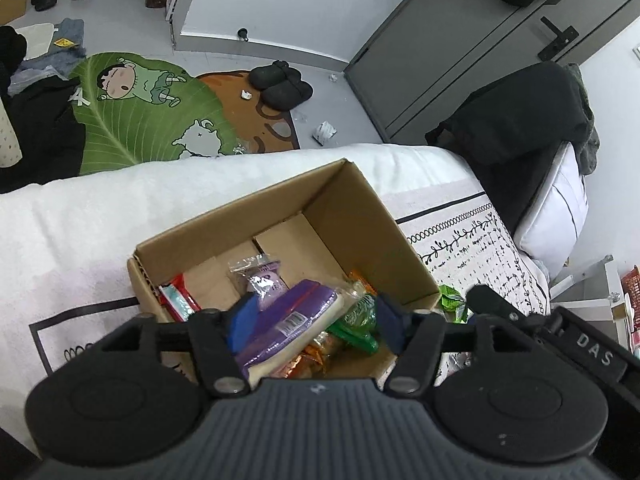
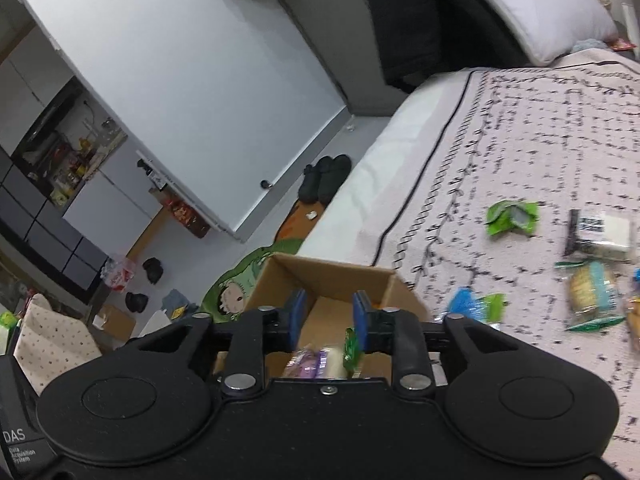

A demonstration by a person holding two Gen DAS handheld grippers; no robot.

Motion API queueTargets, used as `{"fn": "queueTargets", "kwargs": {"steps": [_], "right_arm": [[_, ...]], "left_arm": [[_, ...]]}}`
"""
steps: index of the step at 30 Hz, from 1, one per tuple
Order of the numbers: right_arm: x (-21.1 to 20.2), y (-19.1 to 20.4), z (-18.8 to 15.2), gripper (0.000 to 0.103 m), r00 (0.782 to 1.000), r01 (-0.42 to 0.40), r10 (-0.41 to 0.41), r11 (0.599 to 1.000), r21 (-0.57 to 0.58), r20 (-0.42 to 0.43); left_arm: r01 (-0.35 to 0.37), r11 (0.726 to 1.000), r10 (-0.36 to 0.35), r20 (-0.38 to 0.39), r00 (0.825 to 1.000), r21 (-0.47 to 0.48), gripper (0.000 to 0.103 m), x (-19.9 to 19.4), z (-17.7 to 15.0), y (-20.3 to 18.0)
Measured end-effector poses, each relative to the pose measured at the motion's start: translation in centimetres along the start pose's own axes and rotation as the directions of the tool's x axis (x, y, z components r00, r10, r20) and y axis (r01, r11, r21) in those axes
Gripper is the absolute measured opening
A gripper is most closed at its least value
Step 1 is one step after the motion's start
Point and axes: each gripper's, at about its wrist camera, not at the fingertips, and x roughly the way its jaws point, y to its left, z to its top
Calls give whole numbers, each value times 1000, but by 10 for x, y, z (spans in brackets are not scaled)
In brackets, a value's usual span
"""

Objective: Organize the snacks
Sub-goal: 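Carry the wafer bar and green bag over the box and open both tools, then grasp the round cake pack with the left tool while the right tool grasps the blue triangular pack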

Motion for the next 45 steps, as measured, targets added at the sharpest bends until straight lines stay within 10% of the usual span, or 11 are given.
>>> {"fn": "queueTargets", "kwargs": {"steps": [4, 14, 45], "right_arm": [[-18, -17, 2, 56, 997, 59, -59, 998, 1, 41], [-56, -62, 6, 73, 986, 148, -146, 989, -14, 82], [-97, -196, -11, 86, 955, 252, -269, 958, 138, 127]], "left_arm": [[-13, 999, 12, 22, 1000, 40, 79, -1, -4, -10], [55, 984, -57, 11, 998, 168, 80, 0, -24, -49], [118, 918, -132, 12, 991, 378, 89, 20, -87, -112]]}}
